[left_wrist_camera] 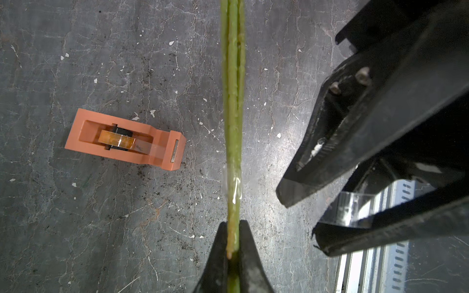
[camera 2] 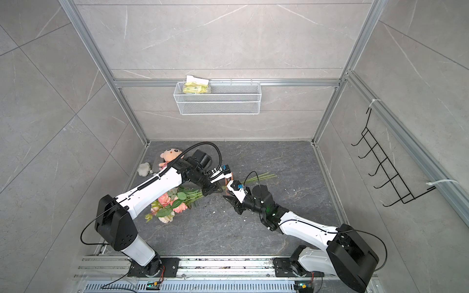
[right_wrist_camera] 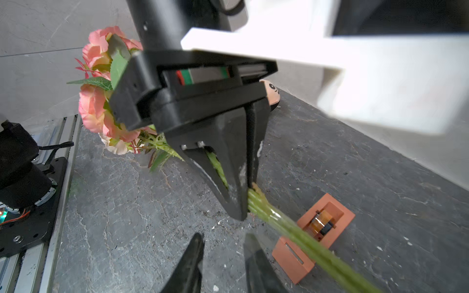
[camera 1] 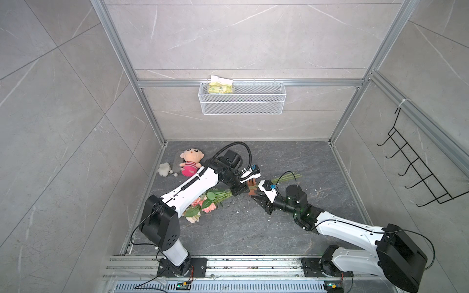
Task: Wrap bouquets with tape
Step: Wrap the tape around the bouquet.
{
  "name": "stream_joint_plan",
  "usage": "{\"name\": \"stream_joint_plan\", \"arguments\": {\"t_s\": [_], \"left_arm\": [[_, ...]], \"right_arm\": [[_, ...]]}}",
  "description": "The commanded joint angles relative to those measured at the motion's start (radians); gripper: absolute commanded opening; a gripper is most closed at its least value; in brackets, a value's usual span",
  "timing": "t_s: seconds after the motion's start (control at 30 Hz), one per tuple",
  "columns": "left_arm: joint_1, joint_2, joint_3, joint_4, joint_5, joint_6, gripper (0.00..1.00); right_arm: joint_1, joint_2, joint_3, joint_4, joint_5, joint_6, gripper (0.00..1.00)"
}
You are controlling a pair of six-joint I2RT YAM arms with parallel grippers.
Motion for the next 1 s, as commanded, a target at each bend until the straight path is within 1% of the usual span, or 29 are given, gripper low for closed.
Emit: {"name": "stream_joint_plan", "arguments": {"t_s": [0.0,0.07,0.17,0.27,0.5,0.57,0.63,0.67,0.73,0.83,0.87,0.97], "left_arm": [[0.006,0.003,-0.008,-0.031,0.026,0.011,0.00],[0.005,0.007,-0.013,-0.041,0.033,0.017,0.00],[0.006,0.009,-0.020,-0.052,0.039,0.027,0.00],[0.006,0.010,-0.024,-0.069,0.050,0.038,0.00],[0.005,0.009,-0.022,-0.126,0.117,0.080,0.00],[0.007,0.006,-0.021,-0.139,0.129,0.086,0.00],[0.008,0.006,-0.025,-0.146,0.127,0.085,0.00],[0.009,0.006,-0.022,-0.147,0.124,0.082,0.00],[0.014,0.006,-0.020,-0.153,0.130,0.082,0.00],[0.020,0.009,-0.004,-0.173,0.142,0.080,0.00],[0.022,0.009,0.000,-0.178,0.144,0.077,0.00],[0.022,0.009,0.008,-0.191,0.149,0.074,0.00]], "right_arm": [[0.003,0.009,0.057,-0.039,0.032,-0.013,0.32],[0.004,0.016,0.085,-0.074,0.067,-0.022,0.34],[0.001,0.022,0.112,-0.126,0.124,-0.036,0.35],[-0.002,0.031,0.143,-0.198,0.155,-0.060,0.35],[-0.022,0.041,0.189,-0.315,0.230,-0.131,0.35],[-0.037,0.032,0.201,-0.355,0.241,-0.147,0.35],[-0.044,0.008,0.201,-0.390,0.221,-0.172,0.37],[-0.044,-0.014,0.195,-0.405,0.202,-0.197,0.41],[-0.044,-0.070,0.168,-0.433,0.153,-0.262,0.51],[-0.041,-0.167,0.109,-0.453,0.084,-0.386,0.65],[-0.039,-0.204,0.088,-0.448,0.067,-0.425,0.72],[-0.029,-0.317,0.010,-0.393,0.052,-0.529,0.99]]}}
